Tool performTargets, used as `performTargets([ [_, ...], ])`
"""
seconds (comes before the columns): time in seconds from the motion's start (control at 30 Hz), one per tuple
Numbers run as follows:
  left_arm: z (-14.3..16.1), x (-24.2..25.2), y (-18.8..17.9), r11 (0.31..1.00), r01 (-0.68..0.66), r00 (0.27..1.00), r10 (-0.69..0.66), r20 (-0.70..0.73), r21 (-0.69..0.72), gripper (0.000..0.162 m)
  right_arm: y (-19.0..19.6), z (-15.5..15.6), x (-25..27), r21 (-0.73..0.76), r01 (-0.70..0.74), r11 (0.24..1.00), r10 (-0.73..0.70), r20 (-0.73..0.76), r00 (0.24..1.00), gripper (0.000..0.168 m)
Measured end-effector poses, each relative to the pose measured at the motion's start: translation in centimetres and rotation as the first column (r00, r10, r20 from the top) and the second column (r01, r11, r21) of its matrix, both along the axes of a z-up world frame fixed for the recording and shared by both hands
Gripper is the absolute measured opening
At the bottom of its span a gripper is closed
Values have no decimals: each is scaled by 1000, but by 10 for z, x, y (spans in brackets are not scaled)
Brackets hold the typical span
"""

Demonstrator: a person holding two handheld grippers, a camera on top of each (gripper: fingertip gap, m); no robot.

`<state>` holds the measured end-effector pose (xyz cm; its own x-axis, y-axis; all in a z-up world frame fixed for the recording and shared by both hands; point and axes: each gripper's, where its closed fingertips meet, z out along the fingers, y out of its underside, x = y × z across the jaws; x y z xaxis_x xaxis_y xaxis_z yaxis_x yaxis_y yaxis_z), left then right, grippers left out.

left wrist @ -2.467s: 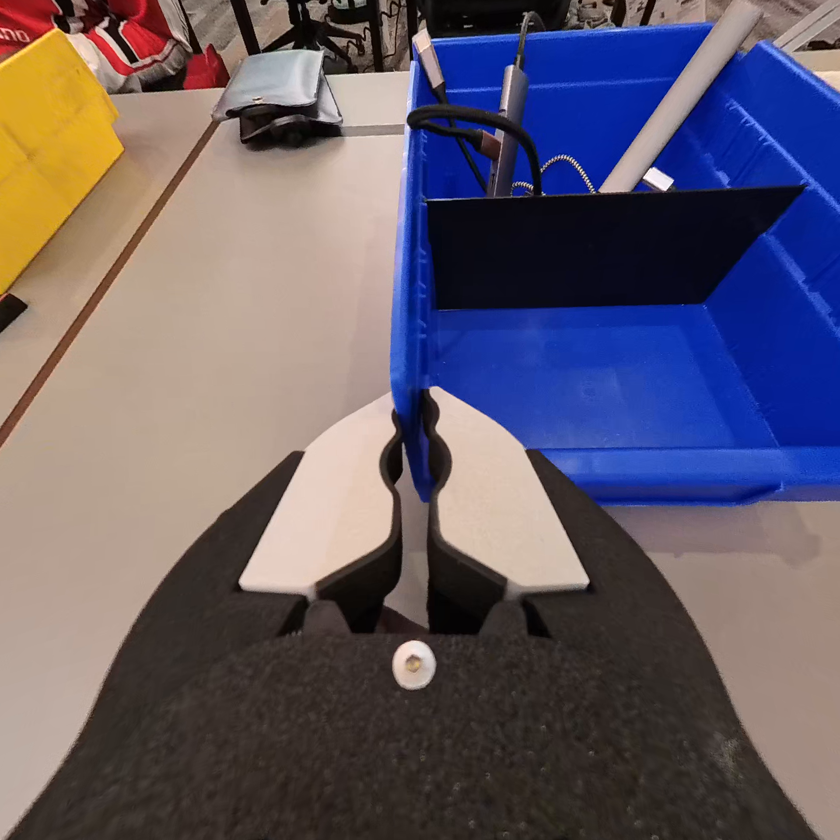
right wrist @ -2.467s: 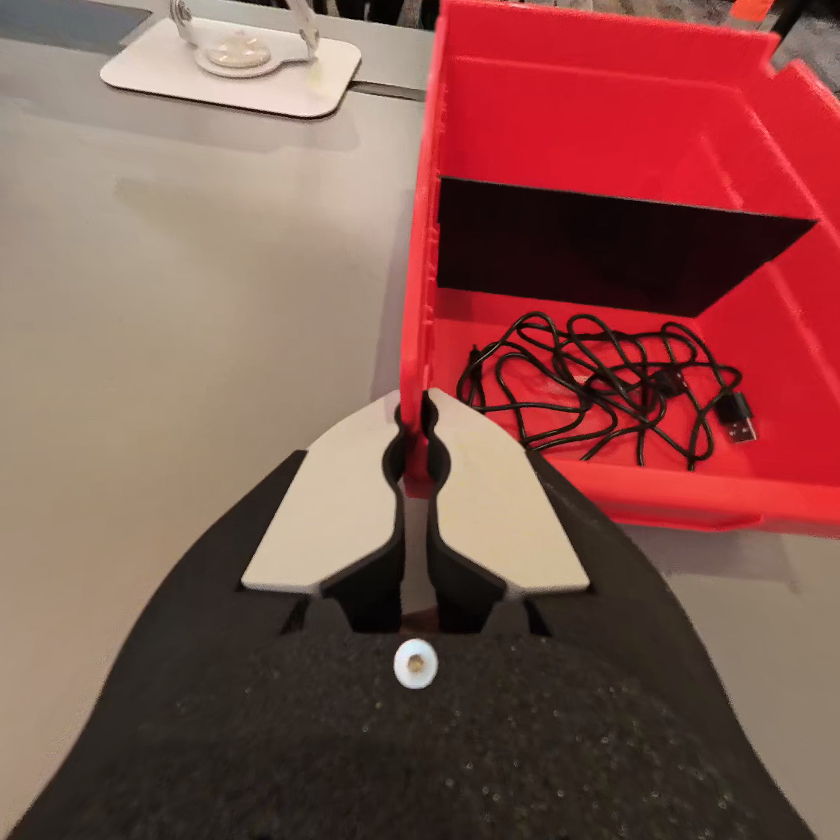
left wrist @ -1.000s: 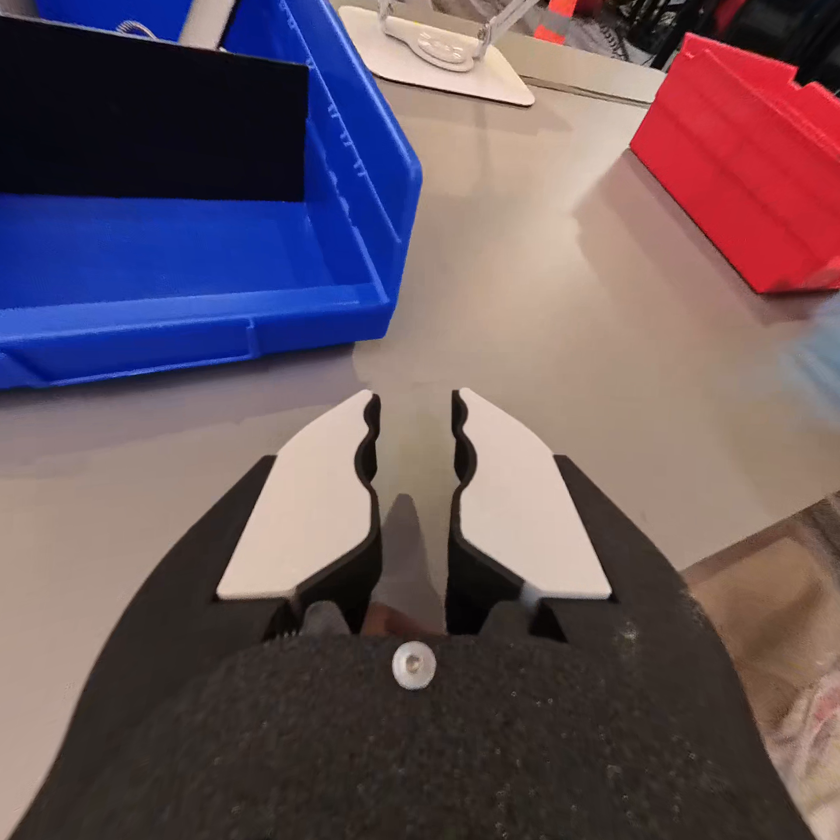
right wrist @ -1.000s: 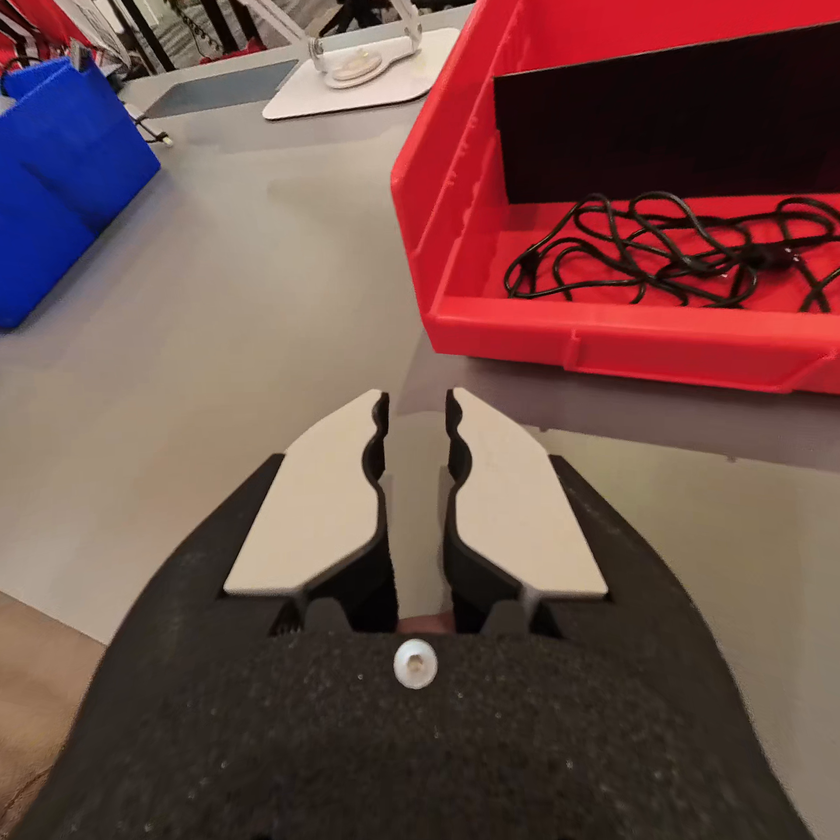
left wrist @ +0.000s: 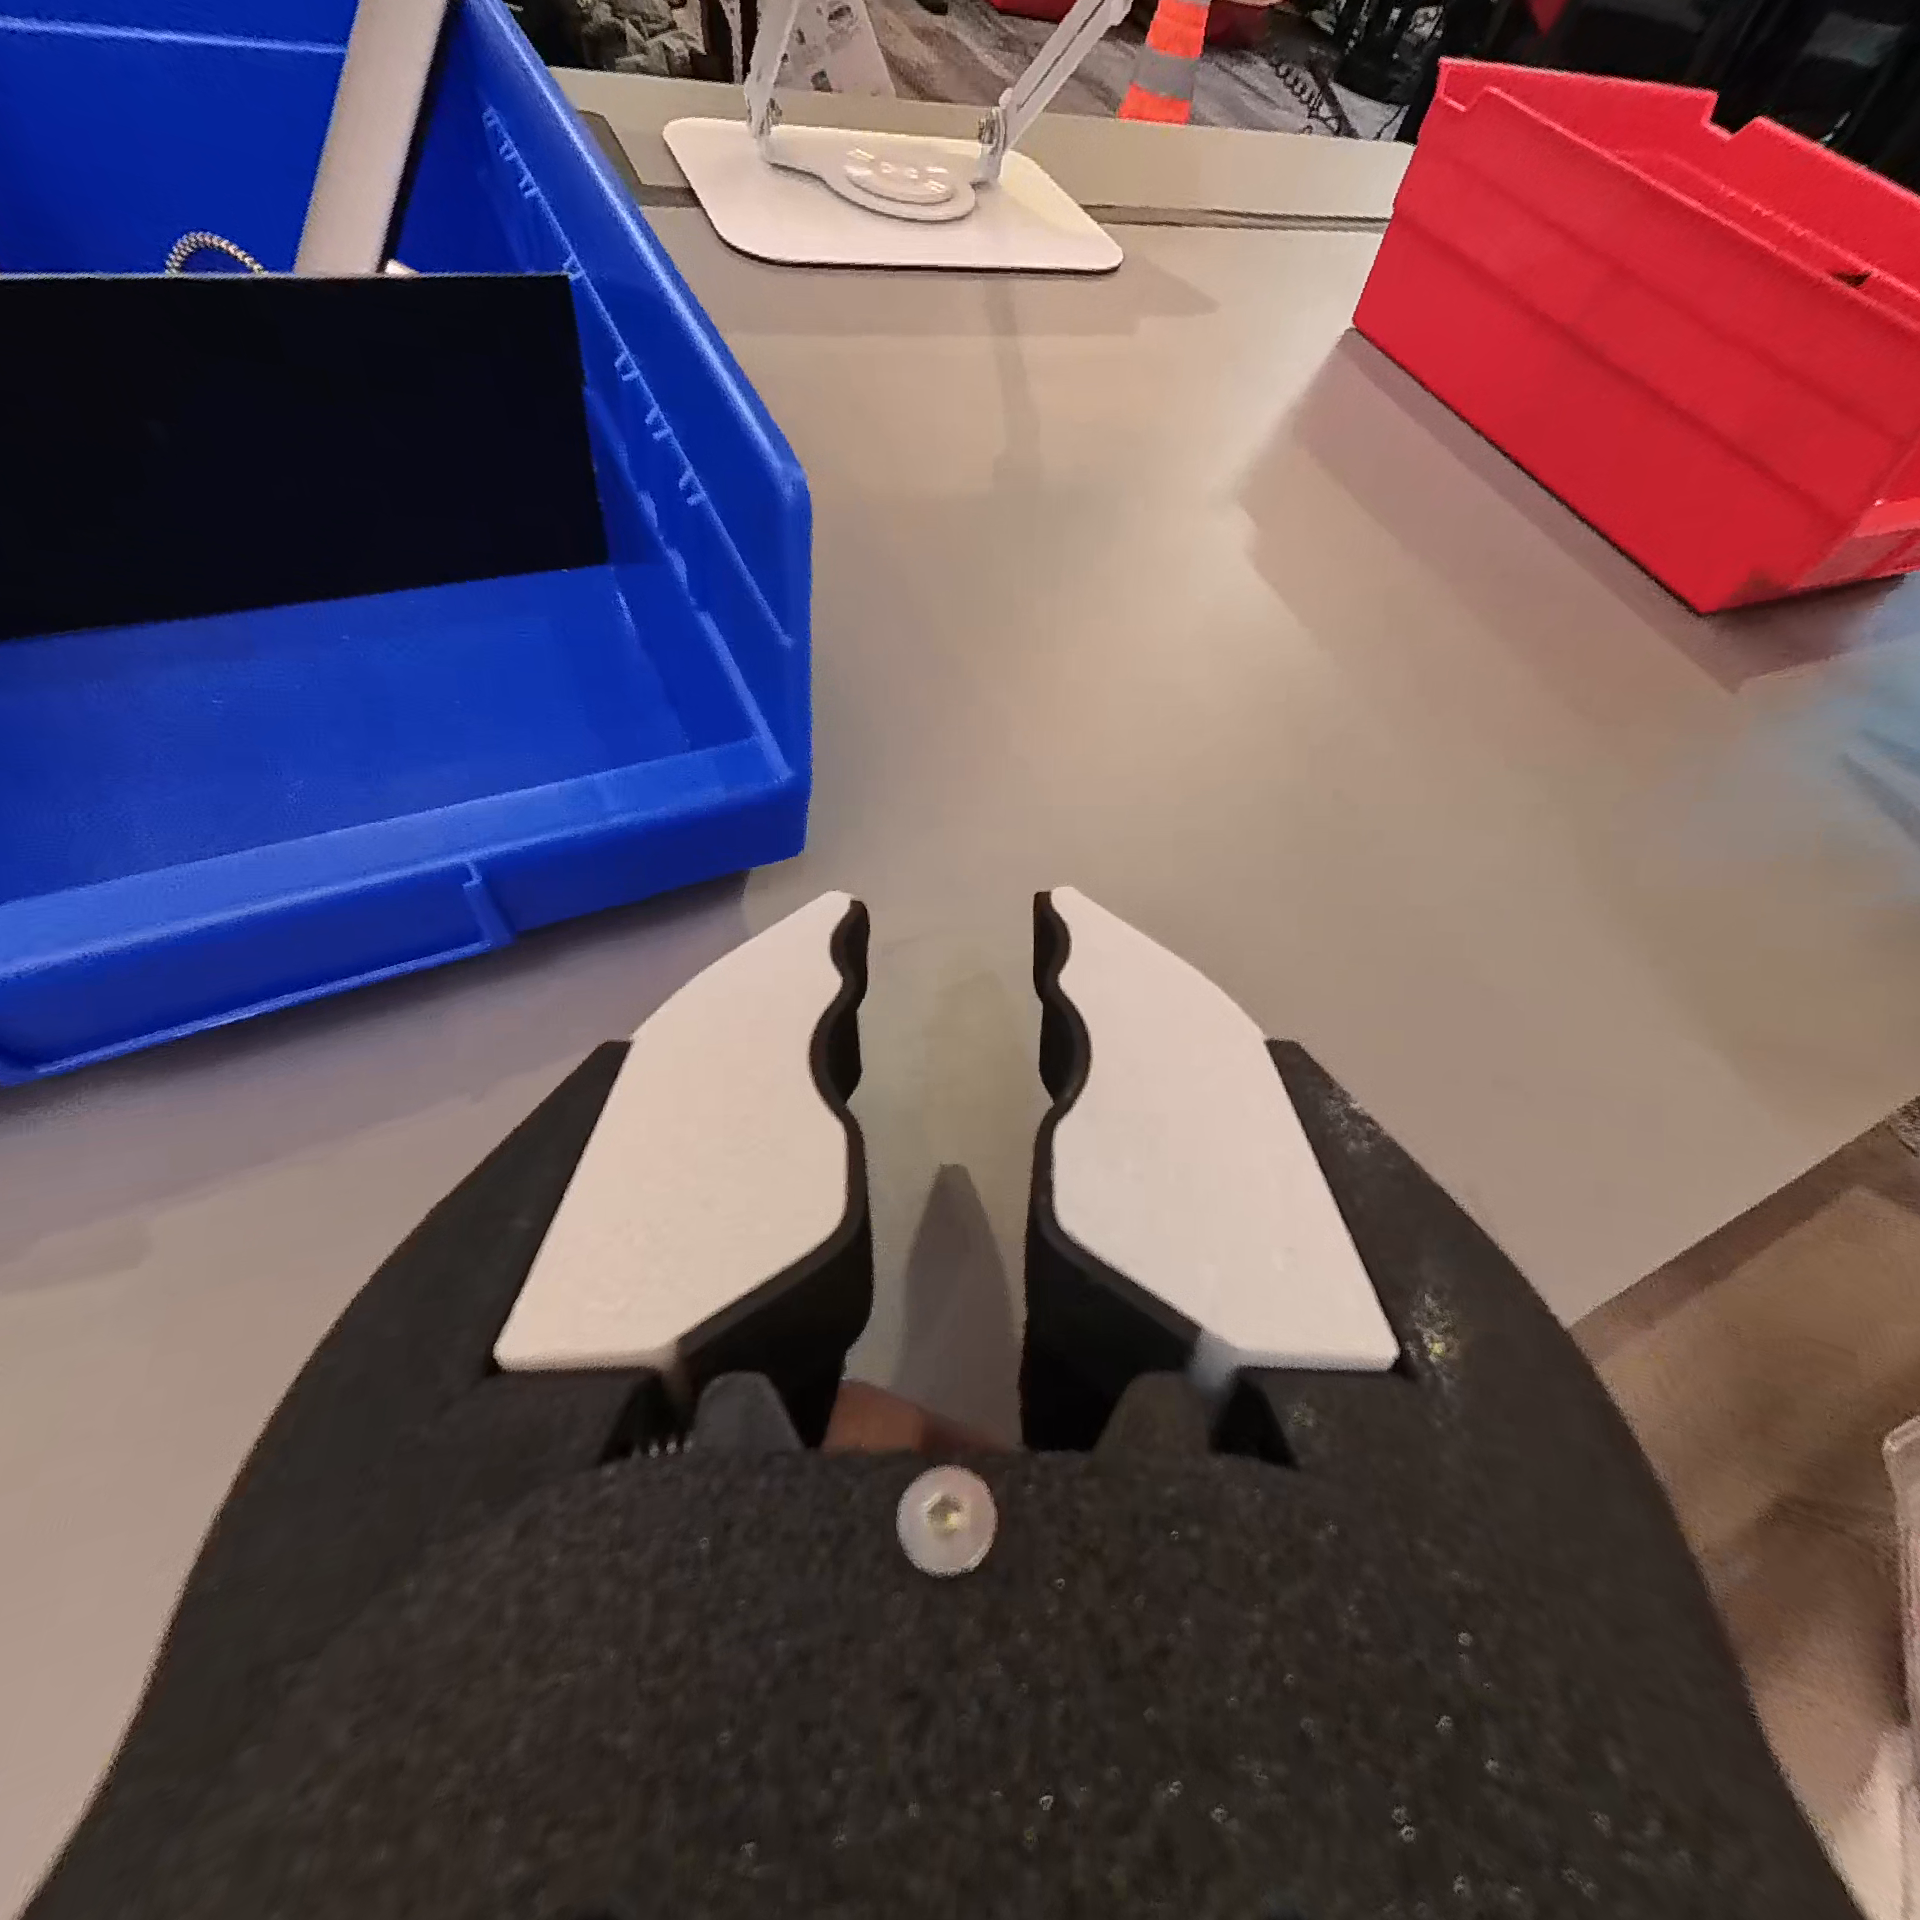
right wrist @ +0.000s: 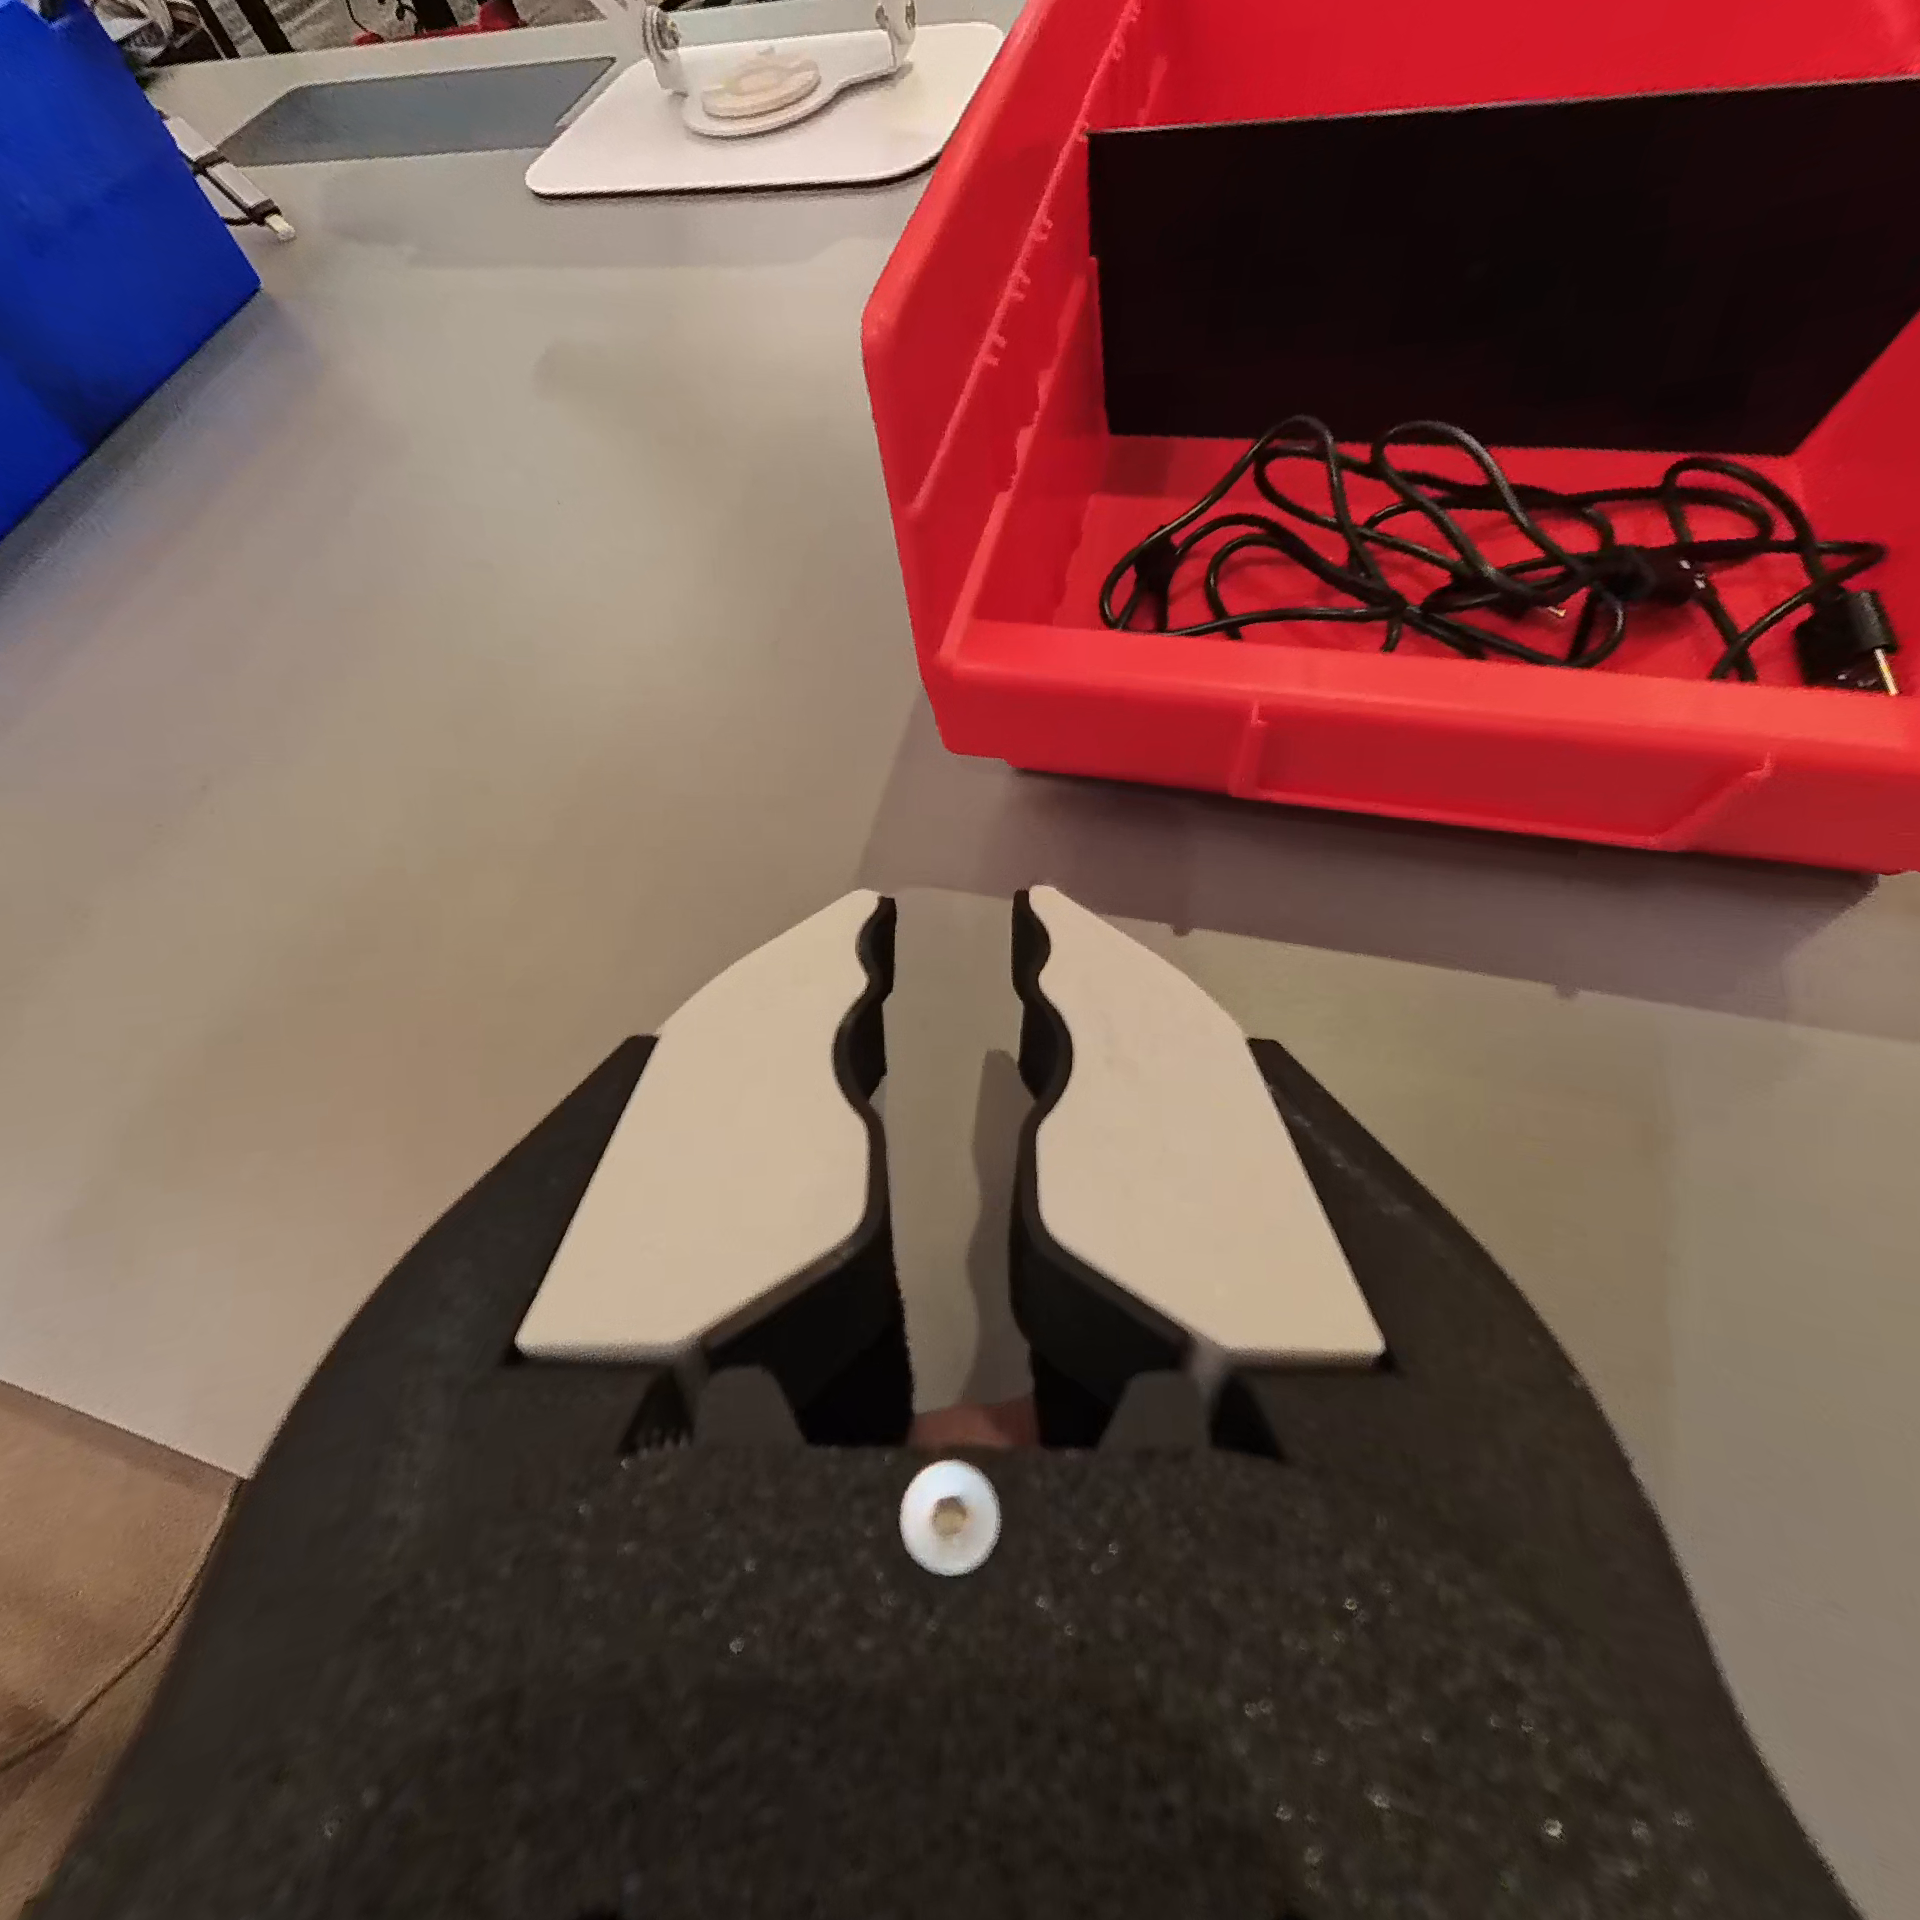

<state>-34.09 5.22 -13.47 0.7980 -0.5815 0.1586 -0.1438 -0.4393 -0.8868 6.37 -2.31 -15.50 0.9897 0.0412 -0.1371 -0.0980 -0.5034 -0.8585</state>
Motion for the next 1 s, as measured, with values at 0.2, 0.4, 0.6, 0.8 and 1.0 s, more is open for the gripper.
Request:
performTargets([
  [0.2,5,-5,2,1000,-14,1000,14,-1,15,30,-1,-1,1,-9,5,1000,-5,-19,1000,21],
  [0.4,65,-23,24,995,97,989,-94,113,-27,30,-1,-3,0,-17,0,1000,-1,-39,999,21],
  [0.6,67,-81,130,933,232,843,-333,-422,-273,36,0,-5,-3,-29,-18,999,15,-76,997,21],
  [0.8,53,-105,269,895,31,781,-299,-549,-444,52,0,-7,-5,-44,-21,999,18,-63,998,21],
  [1.0,6,-107,322,852,-84,745,-292,-600,-518,52,-4,-15,-1,-77,-21,997,19,-19,1000,21],
])
